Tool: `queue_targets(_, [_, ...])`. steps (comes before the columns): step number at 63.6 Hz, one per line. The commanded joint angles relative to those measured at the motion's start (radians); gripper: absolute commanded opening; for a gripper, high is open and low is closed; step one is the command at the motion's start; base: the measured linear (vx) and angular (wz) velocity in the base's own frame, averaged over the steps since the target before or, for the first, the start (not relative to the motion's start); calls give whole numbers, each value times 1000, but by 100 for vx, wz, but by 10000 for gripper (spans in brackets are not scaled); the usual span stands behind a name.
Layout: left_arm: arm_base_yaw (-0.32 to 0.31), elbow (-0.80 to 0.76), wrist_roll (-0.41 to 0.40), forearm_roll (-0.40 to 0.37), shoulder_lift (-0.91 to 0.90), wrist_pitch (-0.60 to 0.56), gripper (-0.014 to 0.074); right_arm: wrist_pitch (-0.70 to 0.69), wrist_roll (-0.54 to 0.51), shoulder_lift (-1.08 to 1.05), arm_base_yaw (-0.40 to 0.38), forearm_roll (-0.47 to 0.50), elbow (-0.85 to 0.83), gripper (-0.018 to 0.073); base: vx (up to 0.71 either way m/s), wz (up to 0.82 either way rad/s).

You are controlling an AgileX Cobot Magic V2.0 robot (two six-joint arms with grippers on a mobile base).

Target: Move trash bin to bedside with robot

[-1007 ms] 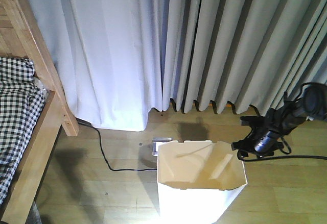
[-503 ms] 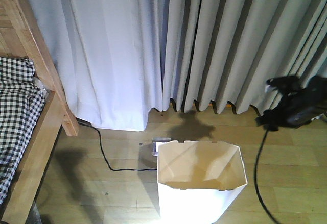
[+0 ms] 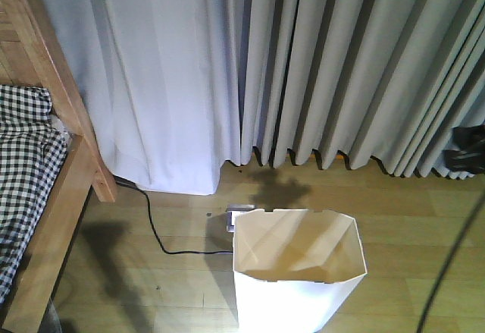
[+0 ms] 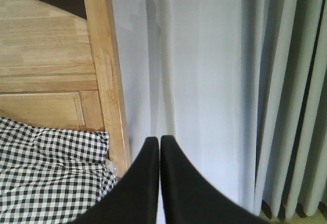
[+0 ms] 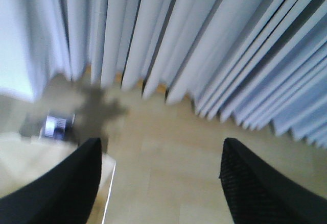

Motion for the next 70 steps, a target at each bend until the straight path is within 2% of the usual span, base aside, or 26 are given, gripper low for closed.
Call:
queue_targets(1, [-3, -24, -4, -2, -5, -73, -6, -71, 4, -164, 0, 3, 17, 473, 0, 0])
queue_targets(17, [-3, -24, -4, -2, -5, -73, -6, -4, 10, -527, 1, 121, 128, 473, 0, 0])
queue_targets(32, [-3, -24, -4, -2, -5, -73, -6, -226, 6, -692, 49, 131, 289, 473, 0, 0])
queue_targets(37, [-3, -24, -4, -2, -5, -73, -6, -237, 6, -697, 49, 131, 307, 457, 0, 0])
queue_targets(43, [-3, -24, -4, -2, -5, -73, -6, -220, 6, -695, 49, 131, 307, 354, 0, 0])
queue_targets(54, [-3, -24, -4, -2, -5, -73, -6, -215, 6, -694, 63, 129, 307, -10, 0, 0])
queue_targets(63, [-3, -24, -4, -2, -5, -73, -6, -215, 5, -694, 119, 127, 307, -11, 0, 0])
queue_targets(70, [-3, -24, -4, -2, -5, -73, -6, -215, 5, -694, 116, 128, 307, -9, 0, 0])
